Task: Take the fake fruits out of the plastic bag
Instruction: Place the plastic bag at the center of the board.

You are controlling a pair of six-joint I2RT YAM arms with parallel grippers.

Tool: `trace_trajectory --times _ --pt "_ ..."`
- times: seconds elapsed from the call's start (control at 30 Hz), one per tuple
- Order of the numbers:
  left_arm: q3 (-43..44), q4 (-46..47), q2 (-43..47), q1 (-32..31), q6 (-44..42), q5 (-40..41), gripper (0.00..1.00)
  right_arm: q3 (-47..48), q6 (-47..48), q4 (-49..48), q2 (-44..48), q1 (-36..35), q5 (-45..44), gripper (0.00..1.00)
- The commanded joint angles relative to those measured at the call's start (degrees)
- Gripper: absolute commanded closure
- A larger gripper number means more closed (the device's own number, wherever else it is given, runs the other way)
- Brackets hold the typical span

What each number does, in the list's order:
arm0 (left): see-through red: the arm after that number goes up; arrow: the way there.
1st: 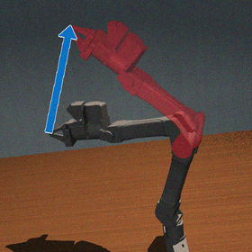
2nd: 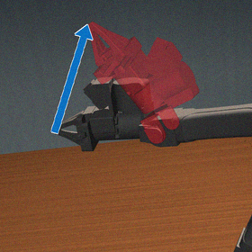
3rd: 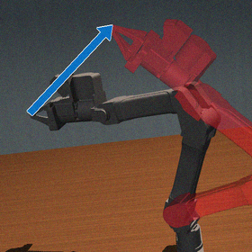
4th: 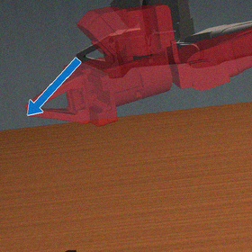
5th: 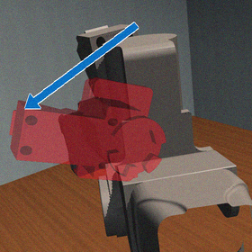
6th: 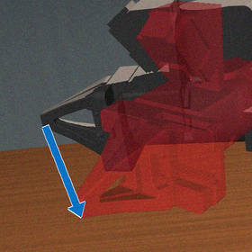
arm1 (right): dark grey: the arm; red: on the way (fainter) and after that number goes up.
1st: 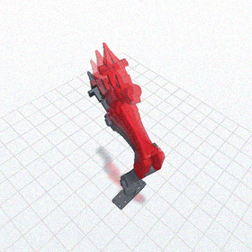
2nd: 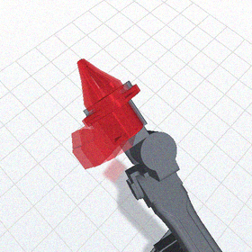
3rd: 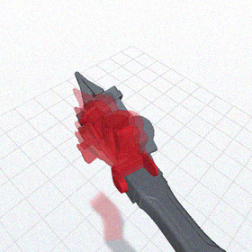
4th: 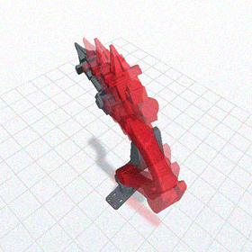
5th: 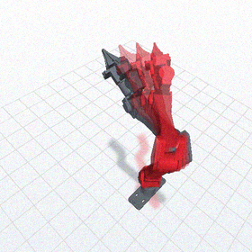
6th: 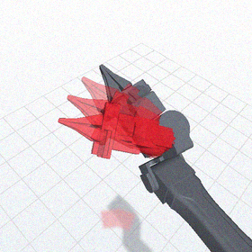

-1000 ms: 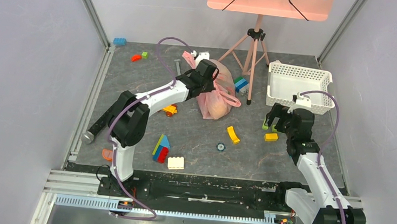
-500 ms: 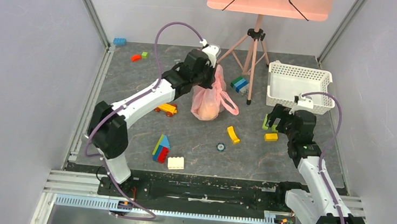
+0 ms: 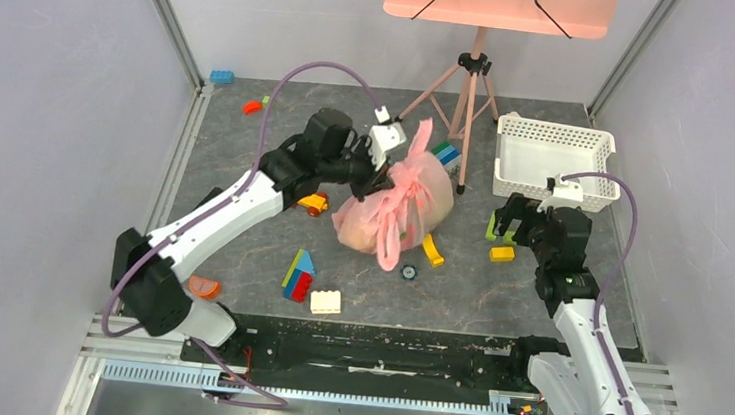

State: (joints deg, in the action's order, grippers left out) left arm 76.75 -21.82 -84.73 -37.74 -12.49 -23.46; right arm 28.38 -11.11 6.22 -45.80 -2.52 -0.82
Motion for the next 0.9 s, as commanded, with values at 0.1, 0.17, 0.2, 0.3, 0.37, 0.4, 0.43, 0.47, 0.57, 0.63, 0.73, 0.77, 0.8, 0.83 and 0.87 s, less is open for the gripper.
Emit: trace_trajectory --times 0.1,0.17,0.2,0.3,0.37,0.4,0.43,0.47,0.57,0.63,0.73,0.77,0.8,0.83,0.87 --pt "-13.30 5.41 10.66 -0.32 -14.32 -10.16 0.98 -1.41 3.10 -13.11 4.80 -0.07 17.45 0.01" --pt "-16.99 7.36 12.26 -0.32 -15.27 -11.05 0.98 -5.07 3.34 -19.80 5.76 -0.10 27.18 0.02" --pt "-18.45 7.65 12.75 -0.32 -16.28 -11.59 0.98 -7.10 2.79 -23.03 6.05 -0.08 30.95 0.02" --pt "-20.23 5.58 12.81 -0.41 -21.12 -14.71 0.98 -13.25 -2.49 -37.57 6.17 -0.11 40.68 0.01" --pt "-19.41 2.25 12.45 -0.47 -24.13 -16.00 0.98 -16.82 -6.37 -47.91 5.14 -0.29 44.49 0.05" --pt "-18.85 0.47 12.27 -0.54 -25.36 -16.61 0.98 -17.89 -8.00 -52.31 4.32 -0.35 46.30 0.07" --pt "-18.14 -1.14 12.21 -0.50 -27.09 -17.06 0.98 -18.42 -9.30 -54.88 3.24 -0.54 47.42 0.07" --pt "-17.56 -2.95 12.13 -0.50 -28.63 -17.33 0.98 -18.41 -10.32 -56.97 2.29 -0.95 48.19 0.07" --pt "-15.42 -7.89 11.86 -0.50 -33.73 -17.87 0.98 -16.23 -8.88 -57.75 0.15 -3.40 50.03 0.06" --pt "-13.77 -11.20 11.57 -0.50 -37.04 -18.01 0.98 -14.33 -4.18 -55.07 0.49 -5.87 49.51 0.05" --pt "-12.87 -12.99 10.95 -0.49 -40.30 -16.62 0.98 -9.44 7.70 -46.48 0.87 -10.72 48.22 0.03" --pt "-12.69 -13.44 10.59 -0.48 -41.81 -16.44 0.98 -7.17 12.23 -42.67 0.30 -12.07 48.15 0.03" --pt "-12.74 -13.55 10.34 -0.50 -43.08 -16.64 0.98 -5.23 17.10 -38.51 -0.47 -13.23 48.24 0.03" --pt "-12.89 -13.51 10.03 -0.46 -44.72 -17.30 0.98 -3.10 21.02 -35.11 -1.45 -14.05 47.98 0.04" --pt "-13.01 -13.51 9.80 -0.41 -46.29 -18.12 0.98 -1.08 25.54 -30.89 -2.55 -14.74 47.71 0.05"
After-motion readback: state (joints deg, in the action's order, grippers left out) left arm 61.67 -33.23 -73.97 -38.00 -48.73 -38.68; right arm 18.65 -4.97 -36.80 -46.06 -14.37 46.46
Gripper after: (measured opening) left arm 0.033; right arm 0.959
